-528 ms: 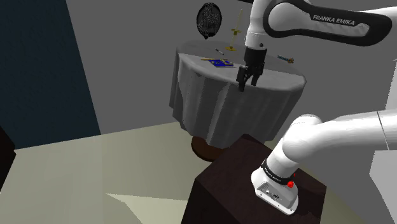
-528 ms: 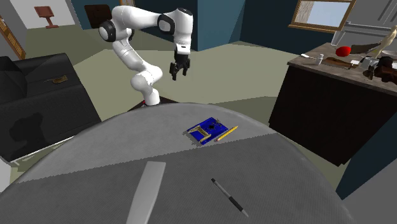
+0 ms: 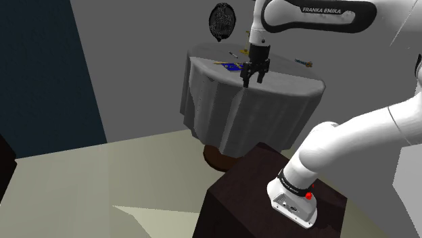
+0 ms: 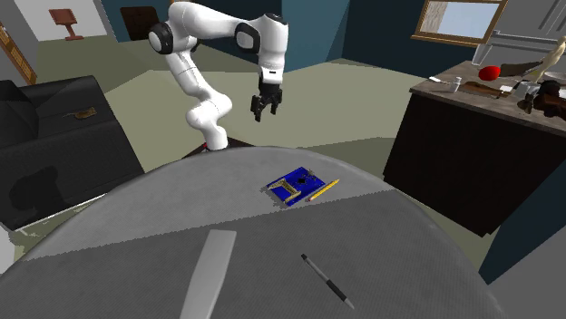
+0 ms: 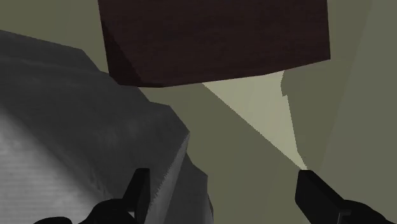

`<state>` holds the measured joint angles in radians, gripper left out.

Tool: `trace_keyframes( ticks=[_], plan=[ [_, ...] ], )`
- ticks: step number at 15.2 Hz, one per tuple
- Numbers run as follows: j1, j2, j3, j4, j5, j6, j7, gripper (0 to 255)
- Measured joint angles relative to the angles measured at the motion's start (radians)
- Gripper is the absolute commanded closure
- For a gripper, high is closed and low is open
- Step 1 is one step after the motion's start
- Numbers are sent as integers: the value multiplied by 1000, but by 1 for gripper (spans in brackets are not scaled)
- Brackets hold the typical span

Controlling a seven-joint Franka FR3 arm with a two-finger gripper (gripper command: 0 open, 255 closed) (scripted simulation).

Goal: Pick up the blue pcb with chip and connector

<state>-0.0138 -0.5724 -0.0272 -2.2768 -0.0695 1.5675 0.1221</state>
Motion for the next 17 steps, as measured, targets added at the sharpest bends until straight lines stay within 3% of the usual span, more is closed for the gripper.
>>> trace_keyframes(
  ticks=[9, 17],
  plan=[
    [-40, 342, -59, 306, -6, 47, -10, 0],
    [-89, 643, -116, 659, 20, 5, -49, 0]
  ],
)
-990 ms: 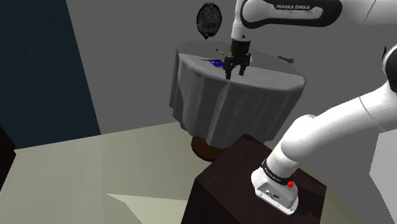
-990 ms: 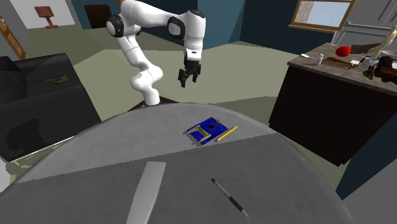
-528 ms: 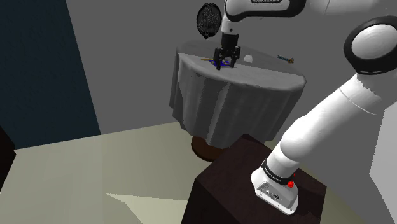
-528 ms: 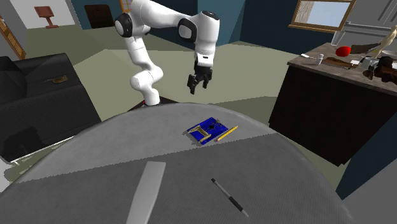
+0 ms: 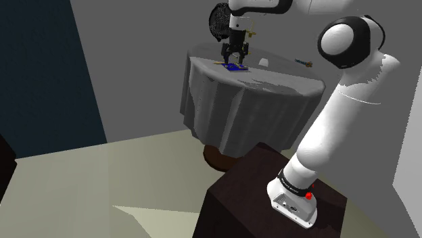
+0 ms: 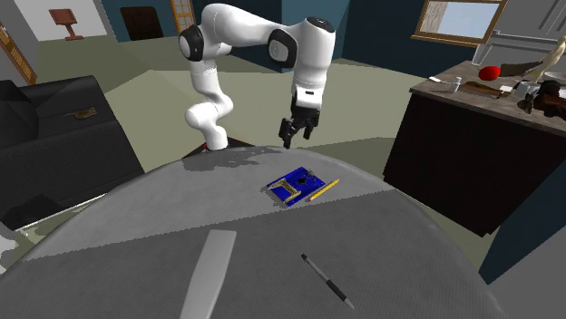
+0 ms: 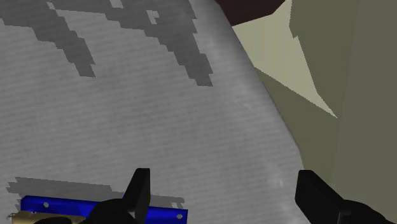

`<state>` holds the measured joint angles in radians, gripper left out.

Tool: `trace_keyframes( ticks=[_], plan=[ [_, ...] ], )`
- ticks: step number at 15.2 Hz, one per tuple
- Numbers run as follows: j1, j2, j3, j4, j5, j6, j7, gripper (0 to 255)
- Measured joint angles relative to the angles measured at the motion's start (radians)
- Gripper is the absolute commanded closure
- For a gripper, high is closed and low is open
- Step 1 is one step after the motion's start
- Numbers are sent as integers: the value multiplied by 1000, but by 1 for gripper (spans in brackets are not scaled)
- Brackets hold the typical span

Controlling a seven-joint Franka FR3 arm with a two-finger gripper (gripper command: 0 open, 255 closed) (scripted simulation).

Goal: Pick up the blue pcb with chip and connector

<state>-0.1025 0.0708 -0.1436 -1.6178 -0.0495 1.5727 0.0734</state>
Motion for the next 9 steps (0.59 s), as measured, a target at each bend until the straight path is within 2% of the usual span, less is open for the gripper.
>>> trace_keyframes(
  ticks=[7, 9],
  plan=[
    [-64, 327, -31, 457, 56, -126, -20, 0],
    [-74, 369, -32, 497, 63, -125, -23, 0]
  ],
)
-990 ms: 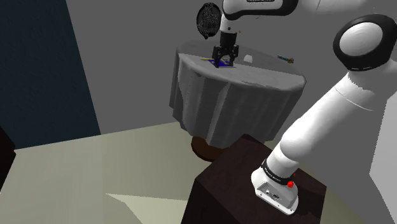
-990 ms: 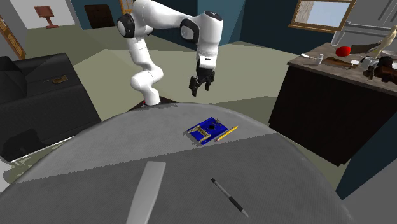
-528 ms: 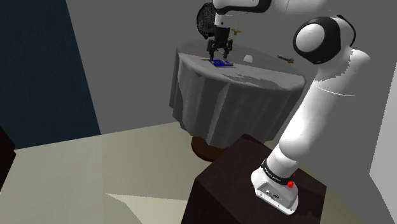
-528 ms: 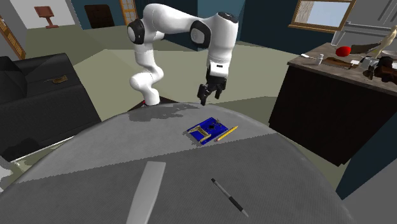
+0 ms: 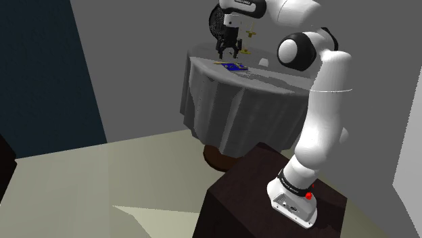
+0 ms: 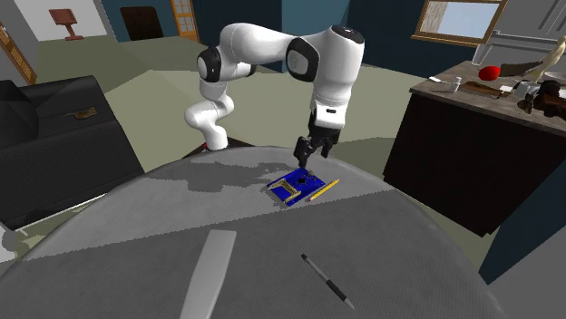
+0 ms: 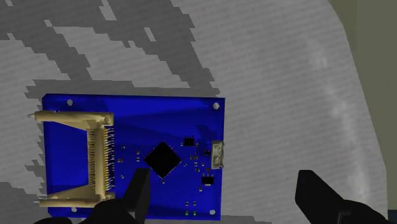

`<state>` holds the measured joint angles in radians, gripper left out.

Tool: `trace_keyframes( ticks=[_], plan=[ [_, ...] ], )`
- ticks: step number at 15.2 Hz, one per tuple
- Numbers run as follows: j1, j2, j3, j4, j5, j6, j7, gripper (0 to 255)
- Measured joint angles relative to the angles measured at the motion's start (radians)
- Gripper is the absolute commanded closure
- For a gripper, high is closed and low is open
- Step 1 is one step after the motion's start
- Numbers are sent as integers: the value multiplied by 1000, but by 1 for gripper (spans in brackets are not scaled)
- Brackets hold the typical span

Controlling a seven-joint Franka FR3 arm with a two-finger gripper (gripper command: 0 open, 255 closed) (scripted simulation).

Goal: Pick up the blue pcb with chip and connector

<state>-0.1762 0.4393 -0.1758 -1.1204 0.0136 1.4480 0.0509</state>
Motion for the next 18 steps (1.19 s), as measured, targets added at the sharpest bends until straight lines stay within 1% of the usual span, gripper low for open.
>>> trace_keyframes(
  ticks=[6, 7, 18],
  plan=[
    [4, -14, 0, -97, -2, 83, 4, 0],
    [4, -14, 0, -103, -2, 89, 4, 255],
    [4, -13, 0, -99, -2, 86, 4, 255]
  ],
)
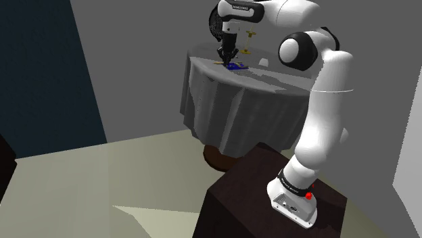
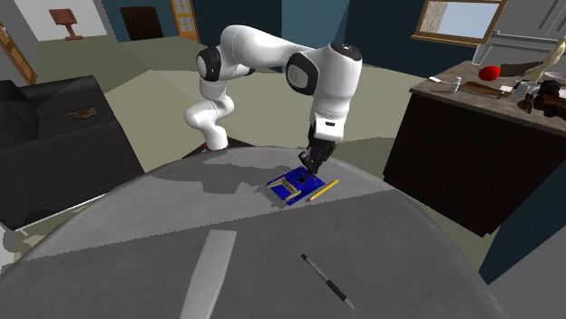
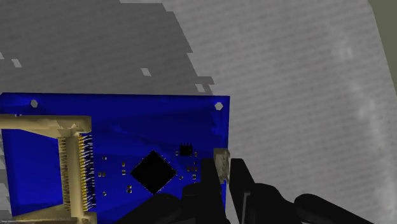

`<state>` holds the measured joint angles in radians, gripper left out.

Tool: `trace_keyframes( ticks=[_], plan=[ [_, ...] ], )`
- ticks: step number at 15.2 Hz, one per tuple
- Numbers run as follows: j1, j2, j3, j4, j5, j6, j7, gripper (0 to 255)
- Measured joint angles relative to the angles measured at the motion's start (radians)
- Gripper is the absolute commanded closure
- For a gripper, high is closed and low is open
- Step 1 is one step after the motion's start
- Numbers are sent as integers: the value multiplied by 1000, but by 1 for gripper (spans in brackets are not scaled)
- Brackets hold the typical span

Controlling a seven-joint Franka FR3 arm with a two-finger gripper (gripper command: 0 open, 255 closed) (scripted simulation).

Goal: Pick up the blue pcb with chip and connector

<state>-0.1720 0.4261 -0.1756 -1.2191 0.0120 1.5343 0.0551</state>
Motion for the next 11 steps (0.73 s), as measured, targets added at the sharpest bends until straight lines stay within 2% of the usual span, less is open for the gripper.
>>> trace_keyframes(
  ticks=[4, 11],
  plan=[
    [-4, 10, -1, 61, 2, -51, -4, 255],
    [-17, 66, -1, 246, 10, -179, -9, 255]
  ],
)
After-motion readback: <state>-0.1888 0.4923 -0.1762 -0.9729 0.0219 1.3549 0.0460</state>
